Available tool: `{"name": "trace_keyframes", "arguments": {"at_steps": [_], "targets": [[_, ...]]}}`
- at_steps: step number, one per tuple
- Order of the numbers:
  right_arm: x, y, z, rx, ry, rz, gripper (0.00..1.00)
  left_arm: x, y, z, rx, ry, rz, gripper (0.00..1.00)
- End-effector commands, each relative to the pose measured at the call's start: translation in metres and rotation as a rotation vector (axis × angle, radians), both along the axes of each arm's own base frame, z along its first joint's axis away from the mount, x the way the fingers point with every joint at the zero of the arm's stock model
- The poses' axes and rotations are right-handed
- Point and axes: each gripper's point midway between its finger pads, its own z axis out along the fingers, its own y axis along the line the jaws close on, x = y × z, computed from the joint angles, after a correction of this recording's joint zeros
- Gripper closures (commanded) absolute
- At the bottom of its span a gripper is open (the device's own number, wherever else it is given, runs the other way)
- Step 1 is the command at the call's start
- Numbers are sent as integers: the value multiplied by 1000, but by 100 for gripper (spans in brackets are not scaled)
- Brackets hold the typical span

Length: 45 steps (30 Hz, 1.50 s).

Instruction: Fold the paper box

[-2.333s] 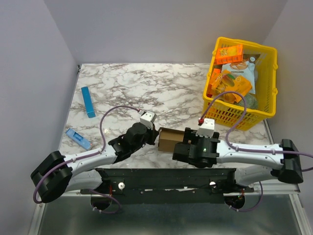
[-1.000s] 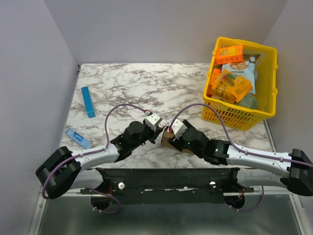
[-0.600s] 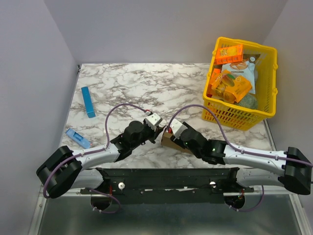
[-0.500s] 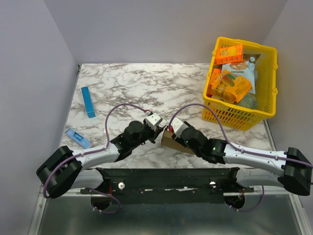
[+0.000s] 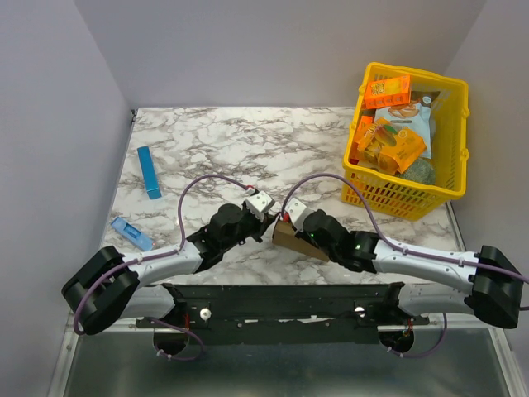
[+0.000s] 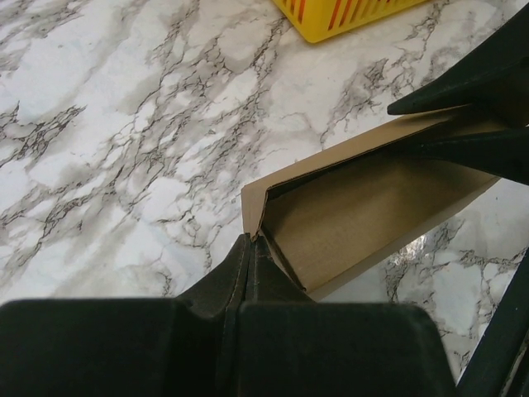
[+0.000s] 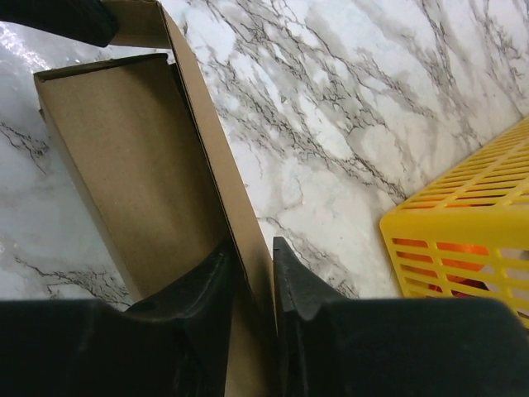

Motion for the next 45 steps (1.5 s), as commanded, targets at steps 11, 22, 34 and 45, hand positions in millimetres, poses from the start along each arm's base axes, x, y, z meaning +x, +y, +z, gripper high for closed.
{"name": "trace_keyframes", "arguments": {"at_steps": [11,22,34,45], "targets": [[-3,-1,-3,-68,45,22,89,18,5,13,-15,-10,101,85],[-3,-1,-9,-89,51,24,96,25,24,32,-76,-51,179,25],[-3,-1,-5,-76,48,28,97,16,-7,34,-109,16,-126,33],[-4,-1,-4,-70,47,31,98,32,-8,19,-60,52,-78,39]]}}
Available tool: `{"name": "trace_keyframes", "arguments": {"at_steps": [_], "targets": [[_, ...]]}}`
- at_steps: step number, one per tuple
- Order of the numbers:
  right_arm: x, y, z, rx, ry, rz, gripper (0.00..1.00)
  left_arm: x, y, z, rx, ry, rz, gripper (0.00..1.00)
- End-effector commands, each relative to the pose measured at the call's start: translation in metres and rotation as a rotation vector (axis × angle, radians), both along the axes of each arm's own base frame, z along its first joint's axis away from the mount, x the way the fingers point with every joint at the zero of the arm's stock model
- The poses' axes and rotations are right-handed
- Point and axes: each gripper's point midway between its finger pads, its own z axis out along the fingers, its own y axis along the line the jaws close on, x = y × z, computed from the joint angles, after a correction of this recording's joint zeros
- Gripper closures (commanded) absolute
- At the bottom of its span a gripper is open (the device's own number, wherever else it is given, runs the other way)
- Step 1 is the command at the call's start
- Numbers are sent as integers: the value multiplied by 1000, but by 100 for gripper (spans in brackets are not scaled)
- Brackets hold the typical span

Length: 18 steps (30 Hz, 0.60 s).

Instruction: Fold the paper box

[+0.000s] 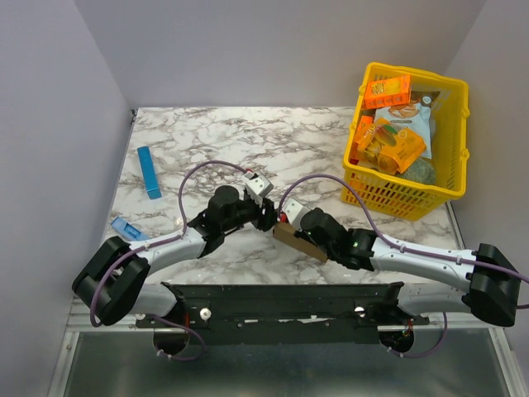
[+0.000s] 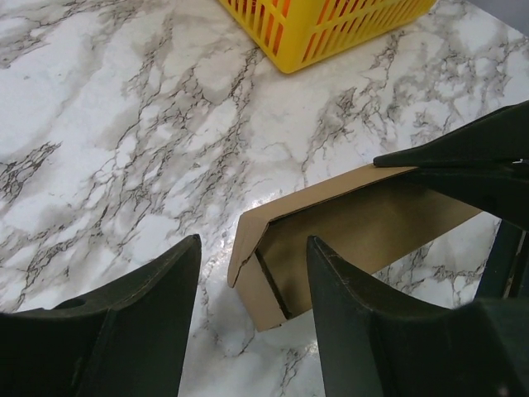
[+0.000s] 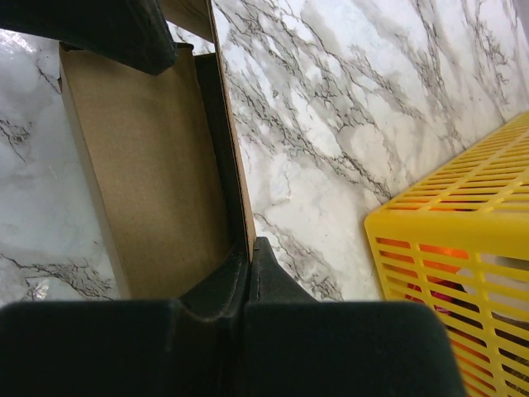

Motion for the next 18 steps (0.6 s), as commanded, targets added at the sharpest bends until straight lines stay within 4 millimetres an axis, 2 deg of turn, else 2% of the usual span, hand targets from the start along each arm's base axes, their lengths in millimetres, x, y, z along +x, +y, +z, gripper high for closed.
{"name": "trace_keyframes", "arguments": {"at_steps": [1,3,8,11,15,18], "targets": [[-6,-2,-2,-1,35,7,97,12,0,2,21,-11,29,40],[-6,-2,-2,2,34,7,97,15,3,4,25,-22,51,43],[-6,-1,-1,4,33,9,98,19,4,-2,46,-5,68,58],[-6,-2,-1,4,33,9,98,20,6,-8,66,8,78,60],[-6,-1,1,11,29,8,98,21,5,-6,62,3,79,64],[-6,-2,0,5,28,5,98,19,2,-6,59,16,62,78]]}}
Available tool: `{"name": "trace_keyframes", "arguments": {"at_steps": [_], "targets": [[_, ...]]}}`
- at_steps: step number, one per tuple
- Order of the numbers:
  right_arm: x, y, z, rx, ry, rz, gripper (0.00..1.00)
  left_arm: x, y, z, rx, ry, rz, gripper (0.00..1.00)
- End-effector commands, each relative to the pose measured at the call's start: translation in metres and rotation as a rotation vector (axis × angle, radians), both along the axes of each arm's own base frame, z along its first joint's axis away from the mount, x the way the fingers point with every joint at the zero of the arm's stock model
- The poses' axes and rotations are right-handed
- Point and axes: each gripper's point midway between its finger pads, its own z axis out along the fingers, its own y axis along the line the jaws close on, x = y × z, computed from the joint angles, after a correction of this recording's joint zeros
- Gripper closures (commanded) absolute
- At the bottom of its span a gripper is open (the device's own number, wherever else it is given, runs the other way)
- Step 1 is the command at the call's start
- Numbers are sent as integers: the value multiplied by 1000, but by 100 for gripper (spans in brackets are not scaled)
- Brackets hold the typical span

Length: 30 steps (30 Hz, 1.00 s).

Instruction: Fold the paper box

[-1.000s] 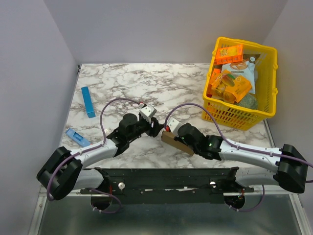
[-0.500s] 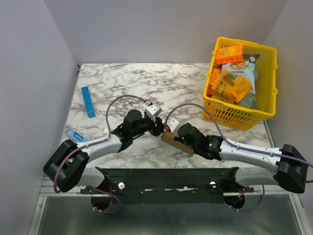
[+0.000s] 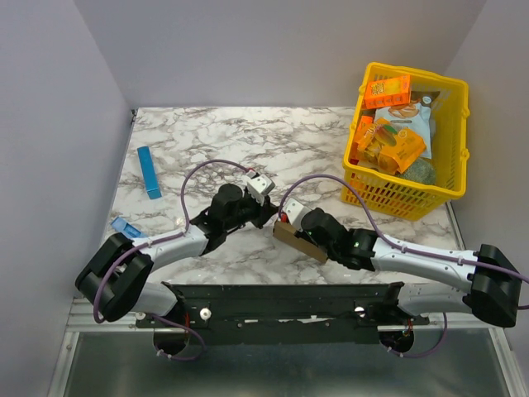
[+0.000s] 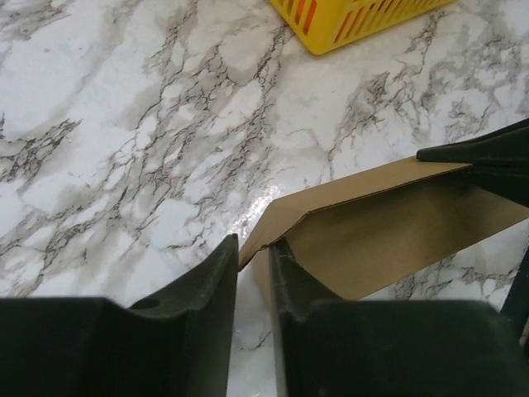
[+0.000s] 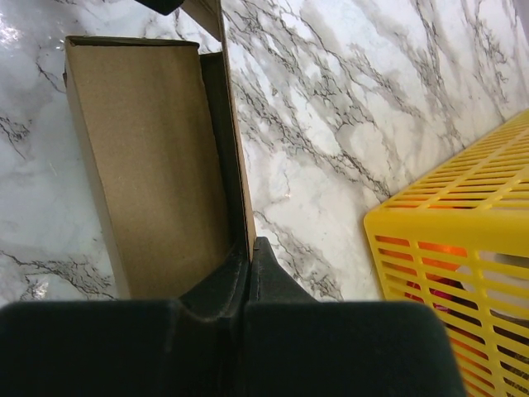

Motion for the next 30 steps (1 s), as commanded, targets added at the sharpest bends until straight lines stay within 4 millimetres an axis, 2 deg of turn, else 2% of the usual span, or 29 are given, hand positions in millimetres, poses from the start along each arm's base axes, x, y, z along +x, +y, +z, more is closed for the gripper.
{"name": "trace_keyframes", "arguments": {"at_steps": [1,4,6,8,9,10,16,23,24,25,30], "targets": [[-5,-1,-1,2,29,8,99,7,-4,8,-4,-3,3,89],[-4,-2,-3,-5,28,-1,100,6,-6,12,-25,18,5,100],[-4,-2,-3,-7,26,-3,99,7,-6,15,-31,38,21,100],[-4,-3,-4,-12,26,-5,100,4,-4,7,-2,92,25,100],[-4,-3,-4,-14,27,-5,100,6,-7,10,-2,102,26,100],[-3,-3,-5,-16,27,-8,100,2,-6,2,15,152,31,100],[-3,-3,-6,-18,29,-8,100,1,-3,-3,18,217,70,100],[-1,-5,-6,-32,20,-17,100,5,-7,10,-9,283,114,100],[-1,-6,-5,-35,17,-19,99,8,-10,17,-21,288,117,100],[-1,-6,-5,-37,13,-23,100,6,-9,11,1,318,122,100],[0,-8,-6,-57,11,-26,100,7,-12,16,8,365,130,100]]}}
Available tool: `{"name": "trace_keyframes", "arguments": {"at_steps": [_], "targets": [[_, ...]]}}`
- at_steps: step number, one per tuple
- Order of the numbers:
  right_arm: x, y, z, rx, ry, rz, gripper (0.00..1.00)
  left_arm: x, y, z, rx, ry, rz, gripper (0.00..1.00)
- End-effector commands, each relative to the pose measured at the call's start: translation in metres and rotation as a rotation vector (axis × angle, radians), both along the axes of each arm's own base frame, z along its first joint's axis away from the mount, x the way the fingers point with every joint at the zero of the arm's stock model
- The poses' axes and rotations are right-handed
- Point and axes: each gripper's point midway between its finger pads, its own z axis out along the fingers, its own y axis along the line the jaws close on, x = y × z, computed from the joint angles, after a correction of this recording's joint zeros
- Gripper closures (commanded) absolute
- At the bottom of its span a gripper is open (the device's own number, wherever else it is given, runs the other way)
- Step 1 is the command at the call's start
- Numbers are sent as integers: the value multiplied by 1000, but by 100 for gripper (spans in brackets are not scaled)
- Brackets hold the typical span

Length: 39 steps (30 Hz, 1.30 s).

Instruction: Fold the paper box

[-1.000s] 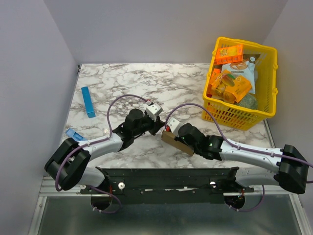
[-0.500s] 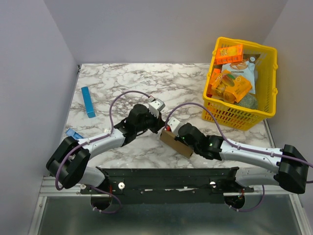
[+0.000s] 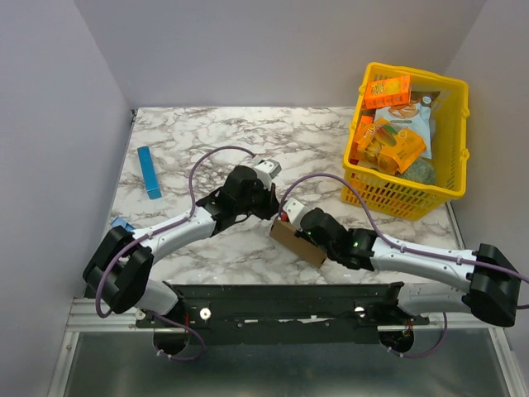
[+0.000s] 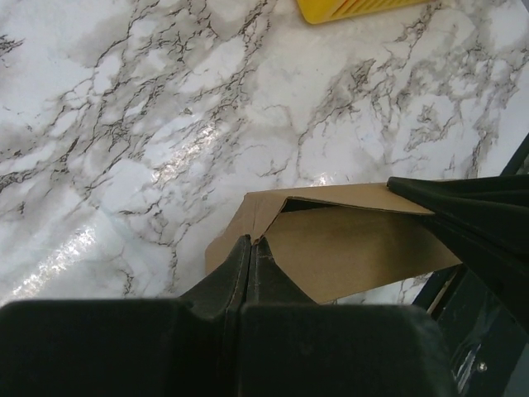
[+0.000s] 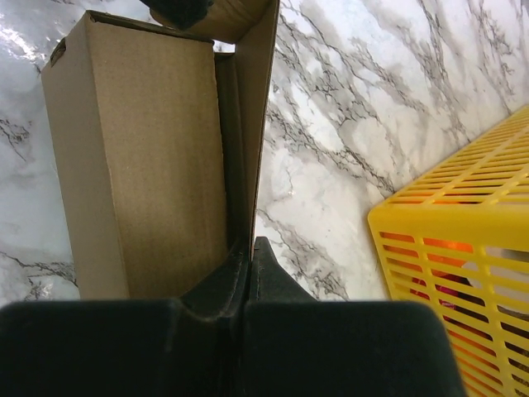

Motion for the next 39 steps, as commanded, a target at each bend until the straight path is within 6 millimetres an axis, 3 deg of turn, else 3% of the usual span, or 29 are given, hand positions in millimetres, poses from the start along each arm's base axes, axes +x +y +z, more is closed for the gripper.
{"name": "trace_keyframes", "arguments": {"at_steps": [1,25,39], "targets": [[0,-6,-5,-54,9,-12,100,9,0,8,-4,55,60,100],[0,-10,-10,-92,1,-26,100,-3,-15,35,-113,212,32,100],[1,-12,-10,-99,-6,-40,100,-14,-16,38,-178,270,3,100]]}}
